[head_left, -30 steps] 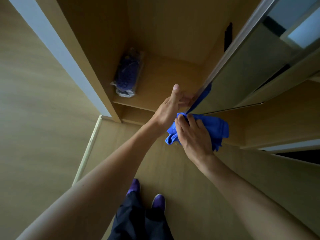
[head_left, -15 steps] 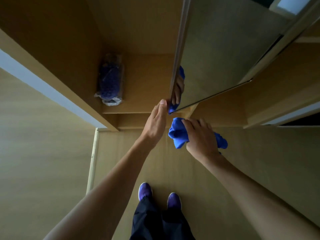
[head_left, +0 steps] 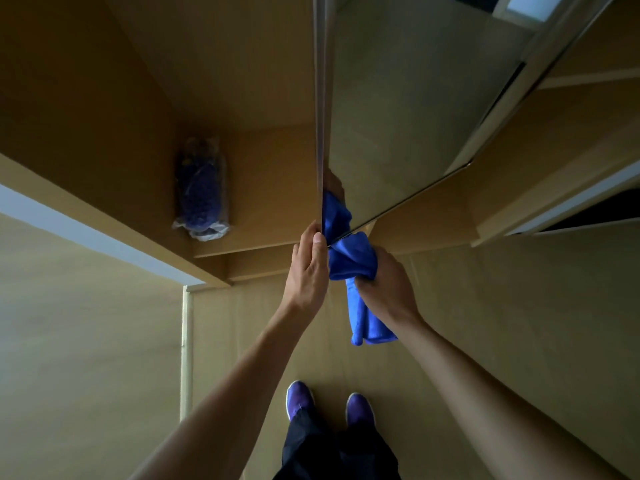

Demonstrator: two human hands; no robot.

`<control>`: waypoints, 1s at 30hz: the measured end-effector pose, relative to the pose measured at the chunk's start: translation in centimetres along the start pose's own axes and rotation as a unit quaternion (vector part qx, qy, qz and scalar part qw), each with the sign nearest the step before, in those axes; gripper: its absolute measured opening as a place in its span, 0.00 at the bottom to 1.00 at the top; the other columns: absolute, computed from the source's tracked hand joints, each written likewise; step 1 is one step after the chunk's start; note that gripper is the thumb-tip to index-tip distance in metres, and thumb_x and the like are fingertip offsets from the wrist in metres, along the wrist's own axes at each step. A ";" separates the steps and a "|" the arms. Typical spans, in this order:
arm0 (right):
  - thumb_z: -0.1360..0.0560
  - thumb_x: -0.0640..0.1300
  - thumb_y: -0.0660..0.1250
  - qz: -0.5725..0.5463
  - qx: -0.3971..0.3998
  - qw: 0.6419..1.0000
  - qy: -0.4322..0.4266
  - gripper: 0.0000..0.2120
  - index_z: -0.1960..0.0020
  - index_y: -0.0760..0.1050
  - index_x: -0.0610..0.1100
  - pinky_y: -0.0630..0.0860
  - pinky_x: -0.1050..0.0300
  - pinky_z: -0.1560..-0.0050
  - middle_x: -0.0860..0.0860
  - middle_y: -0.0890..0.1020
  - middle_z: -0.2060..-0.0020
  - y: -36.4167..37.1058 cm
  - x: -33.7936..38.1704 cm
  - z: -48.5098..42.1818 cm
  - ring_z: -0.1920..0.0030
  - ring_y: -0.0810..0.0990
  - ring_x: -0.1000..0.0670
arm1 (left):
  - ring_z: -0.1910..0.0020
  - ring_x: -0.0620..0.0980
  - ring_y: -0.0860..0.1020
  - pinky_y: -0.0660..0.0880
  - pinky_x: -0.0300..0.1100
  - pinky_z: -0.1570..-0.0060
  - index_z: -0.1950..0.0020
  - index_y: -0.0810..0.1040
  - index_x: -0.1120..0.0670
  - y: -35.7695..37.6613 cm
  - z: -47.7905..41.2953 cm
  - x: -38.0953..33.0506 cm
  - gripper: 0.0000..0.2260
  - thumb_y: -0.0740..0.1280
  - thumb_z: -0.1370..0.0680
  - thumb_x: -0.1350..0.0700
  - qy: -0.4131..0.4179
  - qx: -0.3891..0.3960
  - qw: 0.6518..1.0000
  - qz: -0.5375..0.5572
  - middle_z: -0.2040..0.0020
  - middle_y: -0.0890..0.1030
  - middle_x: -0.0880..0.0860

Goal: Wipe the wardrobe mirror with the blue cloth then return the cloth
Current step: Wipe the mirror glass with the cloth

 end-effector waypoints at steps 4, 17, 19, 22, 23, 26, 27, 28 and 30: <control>0.26 0.42 0.64 -0.047 0.026 0.996 0.065 0.12 0.44 0.73 0.54 0.73 0.60 0.61 0.58 0.82 0.57 0.2 0.3 0.3 0.57 0.80 0.58 | 0.32 0.54 0.72 0.69 0.60 0.31 0.26 0.69 0.47 -0.1 0.2 -0.3 0.24 0.49 0.17 0.40 0.005 -0.007 1.000 -0.011 0.32 0.75 0.49; 0.21 0.46 0.65 -0.500 0.077 0.813 0.287 0.20 0.33 0.76 0.37 0.78 0.49 0.43 0.39 0.83 0.41 1.7 0.5 0.6 0.41 0.82 0.40 | 0.26 0.39 0.68 0.67 0.42 0.28 0.21 0.63 0.38 -1.4 1.9 0.5 0.24 0.55 0.17 0.51 -0.013 0.029 0.999 -0.013 0.25 0.71 0.40; 0.21 0.47 0.64 -0.527 0.113 0.795 0.278 0.22 0.31 0.73 0.36 0.76 0.46 0.38 0.37 0.81 0.39 1.9 0.5 0.3 0.41 0.80 0.40 | 0.27 0.41 0.70 0.68 0.46 0.27 0.22 0.62 0.36 -1.3 2.1 0.3 0.25 0.54 0.20 0.45 -0.034 0.032 0.999 -0.011 0.25 0.71 0.41; 0.20 0.45 0.61 -0.584 0.170 0.752 0.252 0.25 0.27 0.69 0.33 0.71 0.44 0.34 0.36 0.78 0.39 2.2 0.4 0.0 0.40 0.78 0.39 | 0.30 0.48 0.74 0.73 0.55 0.31 0.22 0.64 0.37 -1.2 2.1 -0.1 0.26 0.55 0.22 0.46 -0.045 0.029 0.998 -0.014 0.28 0.75 0.45; 0.20 0.45 0.60 -0.604 0.188 0.736 0.241 0.25 0.27 0.68 0.33 0.73 0.45 0.36 0.36 0.78 0.40 2.3 0.3 -0.2 0.41 0.78 0.40 | 0.32 0.50 0.76 0.74 0.57 0.33 0.22 0.65 0.38 -1.1 1.9 -0.3 0.26 0.55 0.22 0.47 -0.042 0.030 0.999 -0.019 0.29 0.77 0.47; 0.18 0.46 0.59 -0.649 0.233 0.693 0.210 0.22 0.28 0.70 0.37 0.77 0.49 0.40 0.39 0.79 0.41 2.6 0.3 -0.7 0.43 0.80 0.41 | 0.37 0.51 0.79 0.76 0.59 0.36 0.25 0.68 0.37 -0.8 1.7 -1.0 0.23 0.56 0.20 0.49 -0.034 0.025 0.998 -0.035 0.35 0.80 0.46; 0.17 0.46 0.58 -0.659 0.241 0.683 0.200 0.20 0.29 0.71 0.37 0.78 0.49 0.41 0.39 0.80 0.41 2.7 0.4 -0.8 0.43 0.81 0.42 | 0.38 0.50 0.80 0.76 0.59 0.37 0.26 0.69 0.36 -0.7 1.7 -1.3 0.22 0.56 0.19 0.50 -0.035 0.021 0.998 -0.046 0.37 0.81 0.45; 0.17 0.46 0.58 -0.665 0.247 0.677 0.195 0.18 0.31 0.72 0.37 0.79 0.49 0.42 0.40 0.81 0.42 2.7 0.4 -1.0 0.44 0.82 0.42 | 0.40 0.50 0.80 0.76 0.59 0.38 0.28 0.70 0.35 -0.6 1.6 -1.6 0.21 0.56 0.19 0.50 -0.040 0.018 0.997 -0.059 0.39 0.82 0.45; 0.16 0.44 0.56 -0.667 0.260 0.670 0.195 0.16 0.36 0.76 0.38 0.82 0.50 0.46 0.40 0.83 0.45 2.7 0.4 -1.4 0.47 0.84 0.42 | 0.42 0.50 0.81 0.76 0.58 0.39 0.31 0.73 0.38 -0.5 1.1 -1.9 0.20 0.56 0.21 0.51 -0.053 0.015 0.996 -0.076 0.42 0.83 0.45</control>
Point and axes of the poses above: each hand's wrist, its own z-axis away from the middle knuckle, its own y-axis out of the palm, x = y × z, the point moved 1 cm from there along -z, towards the middle knuckle
